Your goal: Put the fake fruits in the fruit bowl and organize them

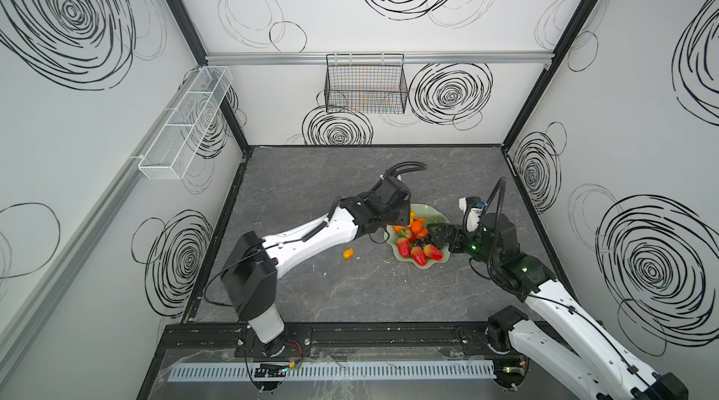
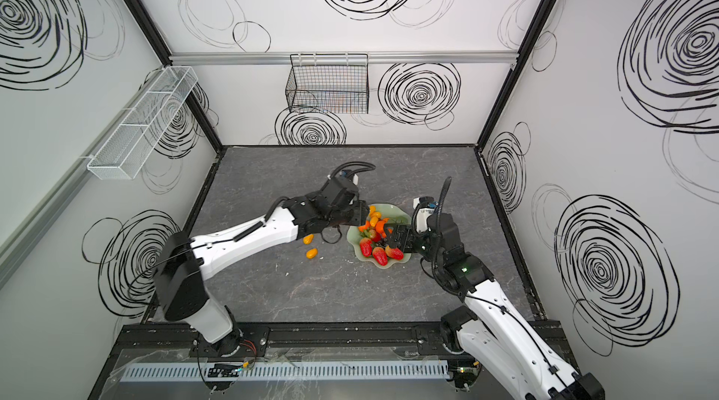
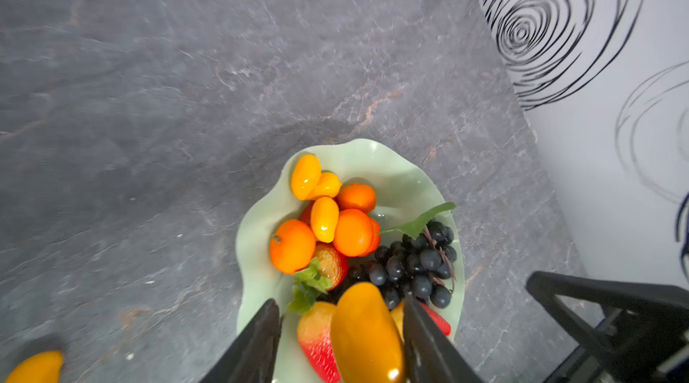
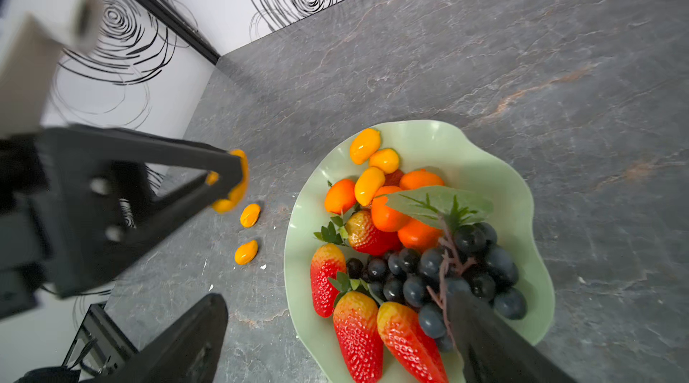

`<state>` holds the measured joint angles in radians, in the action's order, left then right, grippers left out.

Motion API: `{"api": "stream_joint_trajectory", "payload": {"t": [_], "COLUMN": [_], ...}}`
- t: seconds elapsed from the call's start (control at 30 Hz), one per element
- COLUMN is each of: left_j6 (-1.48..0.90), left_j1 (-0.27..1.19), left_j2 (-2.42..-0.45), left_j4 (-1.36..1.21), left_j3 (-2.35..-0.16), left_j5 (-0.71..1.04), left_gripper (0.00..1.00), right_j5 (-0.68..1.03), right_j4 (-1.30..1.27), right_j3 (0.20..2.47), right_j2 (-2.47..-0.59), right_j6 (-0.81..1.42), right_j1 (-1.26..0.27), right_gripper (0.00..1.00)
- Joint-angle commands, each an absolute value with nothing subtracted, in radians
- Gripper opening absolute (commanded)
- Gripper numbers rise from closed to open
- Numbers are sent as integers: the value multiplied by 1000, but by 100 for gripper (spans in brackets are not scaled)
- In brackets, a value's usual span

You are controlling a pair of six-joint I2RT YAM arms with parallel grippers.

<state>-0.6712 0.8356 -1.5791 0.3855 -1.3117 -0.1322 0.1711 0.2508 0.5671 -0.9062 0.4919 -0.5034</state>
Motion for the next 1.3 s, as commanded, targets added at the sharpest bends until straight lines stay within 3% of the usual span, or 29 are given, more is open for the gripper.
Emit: {"api": "stream_joint_trajectory", "payload": {"t": [0.0,0.27,0.57,0.93,1.27], "left_j6": [-669,-708,-694,-689,-575], "left_j1": [783,627,492,463,500], "left_j2": [-1451,-1135,-995,-1097,-1354], "left_j4": [390,415,448,326,237], "left_j3": [-1179,-870,-719,-658,-741], "left_j5": [-174,-165,-136,-97,-87], "left_gripper": [57,59,61,60,58], "right_j5": [113,50,-1,-68,26], "right_j4": [209,134,127,273,269], "right_j3": [617,678,794,929,999], "right_j2": [-945,-1093,-1290,-1472,-1539], "right_j6": [474,494,504,569,491], "right_j1": [-581,-738,-871,-910,-928], "right_gripper": [97,97,97,96,93]}}
